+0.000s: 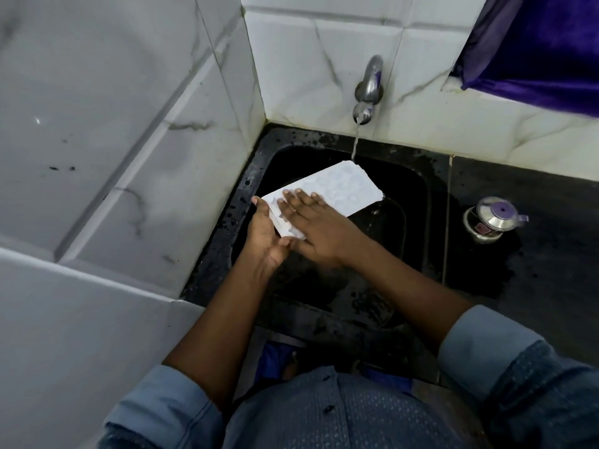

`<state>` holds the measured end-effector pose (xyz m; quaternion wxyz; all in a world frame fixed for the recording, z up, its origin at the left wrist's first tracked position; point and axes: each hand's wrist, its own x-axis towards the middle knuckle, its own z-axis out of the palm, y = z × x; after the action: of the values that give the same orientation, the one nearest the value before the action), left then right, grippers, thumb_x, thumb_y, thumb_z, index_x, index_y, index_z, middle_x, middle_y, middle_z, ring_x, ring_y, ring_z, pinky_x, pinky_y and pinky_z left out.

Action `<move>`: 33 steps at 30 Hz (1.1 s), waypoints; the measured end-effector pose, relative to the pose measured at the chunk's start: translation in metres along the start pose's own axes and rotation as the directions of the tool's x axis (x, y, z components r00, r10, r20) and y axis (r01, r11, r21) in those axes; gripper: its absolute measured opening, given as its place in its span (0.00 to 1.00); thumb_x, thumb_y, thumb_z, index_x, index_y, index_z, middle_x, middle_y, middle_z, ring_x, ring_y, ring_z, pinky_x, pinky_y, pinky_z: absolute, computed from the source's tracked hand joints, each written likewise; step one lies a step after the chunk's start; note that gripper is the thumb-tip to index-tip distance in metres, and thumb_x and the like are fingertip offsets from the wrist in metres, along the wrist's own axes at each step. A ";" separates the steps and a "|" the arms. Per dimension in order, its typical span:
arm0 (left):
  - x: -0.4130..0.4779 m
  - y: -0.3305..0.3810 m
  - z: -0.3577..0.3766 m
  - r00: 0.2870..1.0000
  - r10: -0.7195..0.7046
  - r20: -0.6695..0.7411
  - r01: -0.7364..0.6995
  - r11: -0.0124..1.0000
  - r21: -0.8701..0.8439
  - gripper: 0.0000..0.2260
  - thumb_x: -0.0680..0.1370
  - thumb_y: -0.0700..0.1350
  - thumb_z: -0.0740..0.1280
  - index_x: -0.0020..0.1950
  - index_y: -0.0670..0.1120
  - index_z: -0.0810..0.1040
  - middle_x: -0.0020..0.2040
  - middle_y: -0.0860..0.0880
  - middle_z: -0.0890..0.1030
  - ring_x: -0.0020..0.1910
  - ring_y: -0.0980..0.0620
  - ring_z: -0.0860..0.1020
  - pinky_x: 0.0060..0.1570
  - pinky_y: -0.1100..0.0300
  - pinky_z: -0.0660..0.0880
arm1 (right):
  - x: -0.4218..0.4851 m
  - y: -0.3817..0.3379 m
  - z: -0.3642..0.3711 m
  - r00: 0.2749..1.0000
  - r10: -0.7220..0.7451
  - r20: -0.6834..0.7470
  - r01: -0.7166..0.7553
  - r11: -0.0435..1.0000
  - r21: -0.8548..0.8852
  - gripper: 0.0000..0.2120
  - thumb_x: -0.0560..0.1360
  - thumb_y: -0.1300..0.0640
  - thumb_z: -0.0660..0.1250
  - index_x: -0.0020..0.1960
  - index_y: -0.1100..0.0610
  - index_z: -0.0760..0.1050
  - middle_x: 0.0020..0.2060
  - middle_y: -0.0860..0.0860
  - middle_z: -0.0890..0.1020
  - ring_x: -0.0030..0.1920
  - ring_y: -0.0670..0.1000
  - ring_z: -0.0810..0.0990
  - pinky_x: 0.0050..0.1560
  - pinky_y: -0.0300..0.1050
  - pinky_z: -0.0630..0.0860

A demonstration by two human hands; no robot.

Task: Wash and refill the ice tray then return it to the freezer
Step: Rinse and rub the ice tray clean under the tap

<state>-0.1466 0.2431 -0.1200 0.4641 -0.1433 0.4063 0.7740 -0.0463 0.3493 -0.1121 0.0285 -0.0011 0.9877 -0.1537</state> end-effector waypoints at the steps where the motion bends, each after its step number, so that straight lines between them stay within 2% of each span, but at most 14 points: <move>1: -0.003 0.000 0.000 1.000 0.010 0.009 -0.010 1.000 -0.010 0.38 0.82 0.72 0.49 0.71 0.42 0.78 0.59 0.40 0.86 0.60 0.39 0.82 0.63 0.39 0.75 | -0.002 0.006 -0.002 0.999 0.032 0.000 -0.032 0.999 0.005 0.44 0.78 0.26 0.37 0.86 0.52 0.43 0.85 0.54 0.46 0.84 0.55 0.43 0.83 0.53 0.42; 5: -0.017 0.003 -0.002 0.999 0.042 0.001 -0.042 0.995 0.088 0.41 0.83 0.72 0.46 0.74 0.41 0.76 0.67 0.36 0.82 0.64 0.36 0.82 0.63 0.40 0.78 | -0.012 0.041 -0.008 0.969 0.245 0.020 -0.246 0.967 0.062 0.51 0.72 0.22 0.28 0.85 0.52 0.40 0.85 0.52 0.42 0.84 0.56 0.40 0.83 0.58 0.43; 9: -0.025 0.007 -0.005 0.997 0.068 -0.024 -0.064 0.988 0.140 0.37 0.84 0.70 0.47 0.68 0.42 0.80 0.66 0.38 0.84 0.62 0.37 0.83 0.62 0.40 0.79 | -0.030 0.073 -0.014 0.899 0.438 0.023 -0.438 0.895 0.086 0.46 0.77 0.25 0.35 0.85 0.53 0.39 0.85 0.51 0.42 0.84 0.58 0.39 0.80 0.64 0.37; 13: -0.031 0.010 0.000 0.998 0.060 -0.003 -0.059 0.982 0.178 0.38 0.83 0.70 0.48 0.73 0.43 0.78 0.65 0.39 0.84 0.64 0.37 0.82 0.62 0.40 0.79 | -0.043 0.077 -0.017 0.867 0.497 0.030 -0.498 0.862 0.098 0.38 0.82 0.28 0.41 0.85 0.46 0.37 0.84 0.44 0.39 0.83 0.59 0.35 0.75 0.70 0.31; 17: -0.039 0.012 0.008 0.997 0.076 -0.013 -0.071 0.976 0.205 0.37 0.84 0.70 0.47 0.71 0.43 0.79 0.66 0.39 0.84 0.63 0.38 0.83 0.60 0.41 0.80 | -0.044 0.074 -0.018 0.842 0.539 0.028 -0.536 0.831 0.148 0.38 0.82 0.29 0.39 0.85 0.47 0.37 0.84 0.43 0.39 0.83 0.59 0.34 0.76 0.71 0.30; 20: -0.046 0.014 0.009 0.996 0.090 -0.023 -0.083 0.973 0.216 0.36 0.84 0.70 0.48 0.67 0.43 0.80 0.66 0.39 0.83 0.62 0.38 0.83 0.62 0.40 0.79 | -0.044 0.071 -0.020 0.786 0.618 0.019 -0.595 0.747 0.297 0.39 0.83 0.30 0.43 0.85 0.51 0.39 0.85 0.47 0.42 0.83 0.57 0.36 0.78 0.68 0.31; 21: -0.048 0.015 0.009 0.995 0.093 -0.021 -0.087 0.972 0.217 0.36 0.84 0.70 0.47 0.66 0.43 0.81 0.66 0.39 0.84 0.62 0.38 0.83 0.63 0.39 0.79 | -0.045 0.070 -0.022 0.765 0.644 0.019 -0.604 0.706 0.370 0.40 0.83 0.30 0.46 0.86 0.52 0.42 0.85 0.48 0.47 0.84 0.57 0.41 0.80 0.66 0.34; 23: -0.051 0.019 0.010 0.995 0.100 -0.006 -0.096 0.970 0.225 0.36 0.84 0.70 0.47 0.65 0.44 0.81 0.65 0.39 0.84 0.61 0.38 0.84 0.64 0.39 0.79 | -0.047 0.071 -0.028 0.733 0.679 0.044 -0.572 0.579 0.581 0.37 0.82 0.30 0.51 0.84 0.51 0.56 0.82 0.52 0.62 0.82 0.57 0.58 0.82 0.62 0.52; 25: -0.055 0.020 0.011 0.994 0.111 0.012 -0.110 0.959 0.261 0.36 0.84 0.70 0.47 0.65 0.45 0.81 0.64 0.40 0.85 0.59 0.40 0.85 0.60 0.40 0.80 | -0.048 0.069 -0.037 0.707 0.703 0.076 -0.463 0.379 0.801 0.27 0.83 0.33 0.56 0.70 0.49 0.78 0.67 0.50 0.82 0.69 0.55 0.79 0.71 0.54 0.73; 26: -0.056 0.021 0.011 0.993 0.115 0.021 -0.116 0.952 0.284 0.36 0.84 0.70 0.46 0.65 0.45 0.81 0.63 0.41 0.86 0.58 0.41 0.86 0.59 0.41 0.81 | -0.049 0.069 -0.043 0.689 0.720 0.081 -0.427 0.313 0.848 0.24 0.83 0.34 0.57 0.60 0.49 0.82 0.57 0.48 0.86 0.60 0.53 0.84 0.63 0.51 0.79; 28: -0.059 0.021 0.011 0.992 0.118 0.034 -0.123 0.943 0.310 0.37 0.84 0.71 0.45 0.65 0.46 0.82 0.61 0.42 0.87 0.57 0.43 0.87 0.58 0.43 0.81 | -0.051 0.065 -0.057 0.665 0.740 0.096 -0.401 0.247 0.882 0.28 0.84 0.33 0.53 0.52 0.50 0.84 0.48 0.48 0.88 0.48 0.51 0.87 0.47 0.47 0.79; 29: -0.060 0.022 0.012 0.993 0.116 0.038 -0.122 0.940 0.318 0.37 0.83 0.71 0.45 0.65 0.46 0.82 0.61 0.42 0.86 0.57 0.43 0.87 0.58 0.44 0.81 | -0.051 0.064 -0.061 0.666 0.739 0.101 -0.375 0.214 0.902 0.30 0.84 0.32 0.51 0.52 0.51 0.84 0.47 0.49 0.88 0.47 0.51 0.87 0.45 0.46 0.78; 31: -0.061 0.026 0.013 0.994 0.107 0.028 -0.110 0.936 0.335 0.37 0.83 0.71 0.44 0.65 0.47 0.82 0.62 0.43 0.86 0.57 0.43 0.87 0.57 0.44 0.81 | -0.051 0.065 -0.066 0.658 0.745 0.110 -0.332 0.157 0.930 0.35 0.83 0.30 0.48 0.56 0.53 0.84 0.48 0.52 0.89 0.49 0.53 0.88 0.47 0.48 0.79; 33: -0.060 0.029 0.018 0.995 0.101 -0.016 -0.088 0.925 0.369 0.37 0.84 0.70 0.43 0.63 0.48 0.82 0.61 0.44 0.87 0.53 0.45 0.88 0.51 0.48 0.83 | -0.051 0.065 -0.072 0.643 0.758 0.110 -0.314 0.129 0.941 0.36 0.83 0.30 0.47 0.57 0.54 0.84 0.49 0.53 0.89 0.50 0.54 0.88 0.50 0.50 0.80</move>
<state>-0.1358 0.2134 -0.0585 0.4378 -0.0474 0.5582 0.7032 0.0005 0.4332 -0.0607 -0.1227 0.4120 0.6366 -0.6403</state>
